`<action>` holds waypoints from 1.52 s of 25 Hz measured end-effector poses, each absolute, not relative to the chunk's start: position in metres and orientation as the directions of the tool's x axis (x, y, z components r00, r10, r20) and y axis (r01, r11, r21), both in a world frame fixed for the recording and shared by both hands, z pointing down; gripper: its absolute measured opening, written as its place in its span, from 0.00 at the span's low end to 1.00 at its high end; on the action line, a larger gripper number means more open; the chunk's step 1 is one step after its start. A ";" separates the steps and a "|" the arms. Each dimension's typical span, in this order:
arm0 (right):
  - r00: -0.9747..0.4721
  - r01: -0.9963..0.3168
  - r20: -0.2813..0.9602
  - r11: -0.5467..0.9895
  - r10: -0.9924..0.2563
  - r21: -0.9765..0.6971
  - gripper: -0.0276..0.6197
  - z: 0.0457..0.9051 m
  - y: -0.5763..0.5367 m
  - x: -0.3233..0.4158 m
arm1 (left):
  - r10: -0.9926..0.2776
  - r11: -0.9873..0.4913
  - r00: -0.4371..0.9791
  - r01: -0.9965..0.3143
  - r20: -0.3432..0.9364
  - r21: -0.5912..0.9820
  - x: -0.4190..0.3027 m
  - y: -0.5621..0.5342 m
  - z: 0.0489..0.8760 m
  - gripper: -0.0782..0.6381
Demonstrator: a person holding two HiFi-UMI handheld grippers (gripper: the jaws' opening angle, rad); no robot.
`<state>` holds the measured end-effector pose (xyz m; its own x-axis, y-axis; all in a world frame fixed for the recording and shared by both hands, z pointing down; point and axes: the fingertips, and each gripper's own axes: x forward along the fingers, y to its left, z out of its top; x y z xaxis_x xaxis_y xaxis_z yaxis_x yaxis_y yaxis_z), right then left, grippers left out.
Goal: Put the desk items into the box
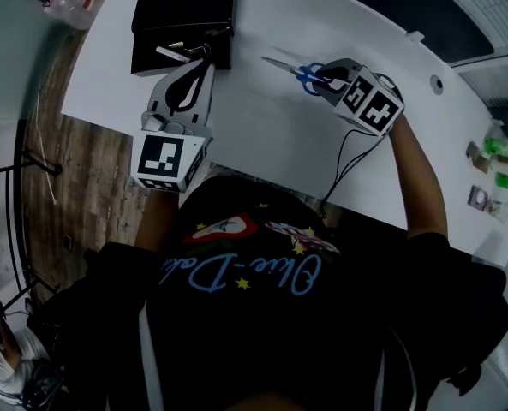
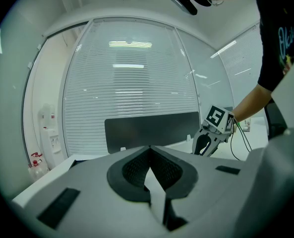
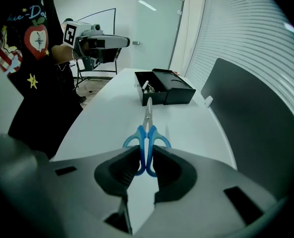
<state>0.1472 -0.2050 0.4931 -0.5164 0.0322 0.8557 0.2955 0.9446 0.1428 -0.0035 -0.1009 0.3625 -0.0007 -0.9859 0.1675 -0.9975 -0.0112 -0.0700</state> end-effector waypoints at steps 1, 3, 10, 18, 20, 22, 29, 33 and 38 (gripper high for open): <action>-0.518 0.294 0.855 0.945 0.030 0.145 0.18 0.492 -0.204 0.148 | -0.986 -0.013 0.001 -0.997 0.166 -0.070 -0.003 -0.100 0.362 0.12; -0.523 0.290 0.852 0.945 0.026 0.149 0.18 0.489 -0.202 0.149 | -0.987 -0.012 0.001 -0.998 0.164 -0.068 -0.001 -0.098 0.361 0.12; -0.544 0.279 0.839 0.947 0.017 0.161 0.18 0.478 -0.195 0.149 | -0.985 -0.013 -0.001 -0.997 0.175 -0.078 -0.003 -0.089 0.363 0.12; -0.565 0.254 0.825 0.952 0.001 0.173 0.18 0.466 -0.195 0.148 | -0.988 -0.021 0.010 -0.997 0.156 -0.068 -0.004 -0.093 0.357 0.12; -0.566 0.252 0.824 0.951 -0.006 0.179 0.18 0.462 -0.194 0.147 | -0.988 -0.028 0.018 -0.998 0.154 -0.059 -0.005 -0.094 0.357 0.12; -0.569 0.245 0.822 0.952 -0.015 0.186 0.18 0.456 -0.194 0.147 | -0.988 -0.038 0.029 -0.998 0.152 -0.058 -0.005 -0.095 0.356 0.12; -0.590 0.202 0.807 0.960 -0.038 0.192 0.18 0.440 -0.193 0.140 | -0.988 -0.070 0.060 -0.996 0.144 -0.064 -0.014 -0.099 0.351 0.12; -0.601 0.186 0.798 0.962 -0.048 0.198 0.18 0.434 -0.190 0.136 | -0.987 -0.089 0.079 -0.994 0.141 -0.068 -0.017 -0.102 0.348 0.12; -0.612 0.169 0.788 0.964 -0.062 0.207 0.18 0.426 -0.189 0.132 | -0.985 -0.111 0.101 -0.992 0.140 -0.067 -0.020 -0.103 0.346 0.12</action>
